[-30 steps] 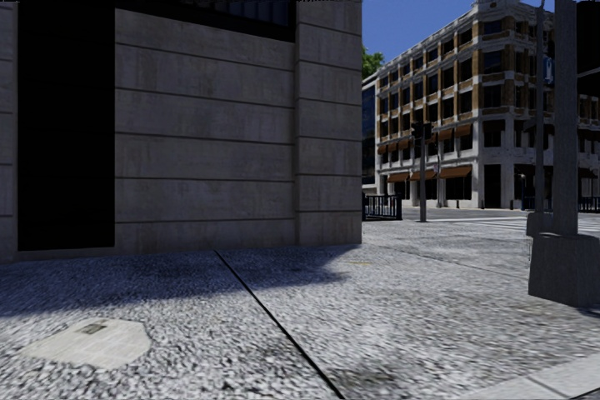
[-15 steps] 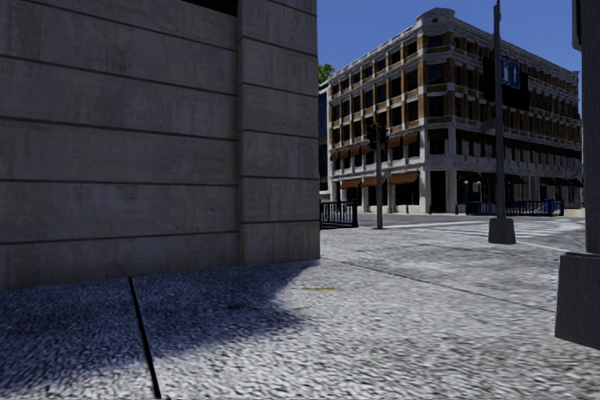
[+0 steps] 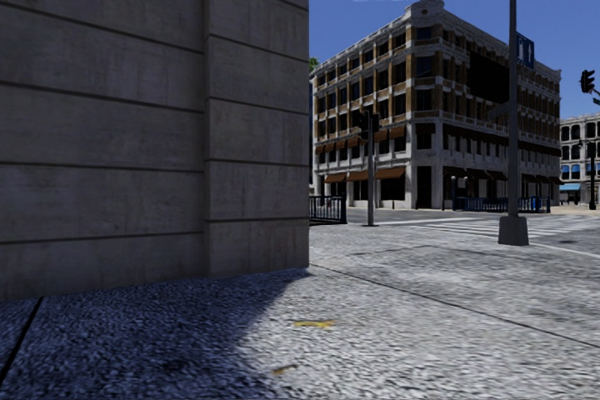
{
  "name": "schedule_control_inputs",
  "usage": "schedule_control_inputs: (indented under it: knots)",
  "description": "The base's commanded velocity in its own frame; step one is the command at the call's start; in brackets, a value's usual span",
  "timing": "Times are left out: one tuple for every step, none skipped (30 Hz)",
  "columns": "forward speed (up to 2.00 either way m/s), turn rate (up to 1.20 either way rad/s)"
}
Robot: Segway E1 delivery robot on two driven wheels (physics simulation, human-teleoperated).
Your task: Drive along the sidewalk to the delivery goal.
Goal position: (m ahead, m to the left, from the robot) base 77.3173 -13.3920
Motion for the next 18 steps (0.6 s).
schedule_control_inputs:
  knots:
    - [2.00, -0.49]
    - [2.00, -0.49]
    - [2.00, -0.49]
    - [2.00, -0.49]
    - [2.00, -0.50]
    - [2.00, -0.50]
    - [2.00, -0.50]
    - [2.00, -0.50]
    - [2.00, -0.52]
    - [2.00, -0.56]
    - [2.00, -0.60]
    - [2.00, -0.60]
    - [2.00, -0.61]
    - [2.00, -0.61]
    - [2.00, -0.61]
    - [2.00, -0.61]
    - [2.00, -0.61]
    - [2.00, -0.61]
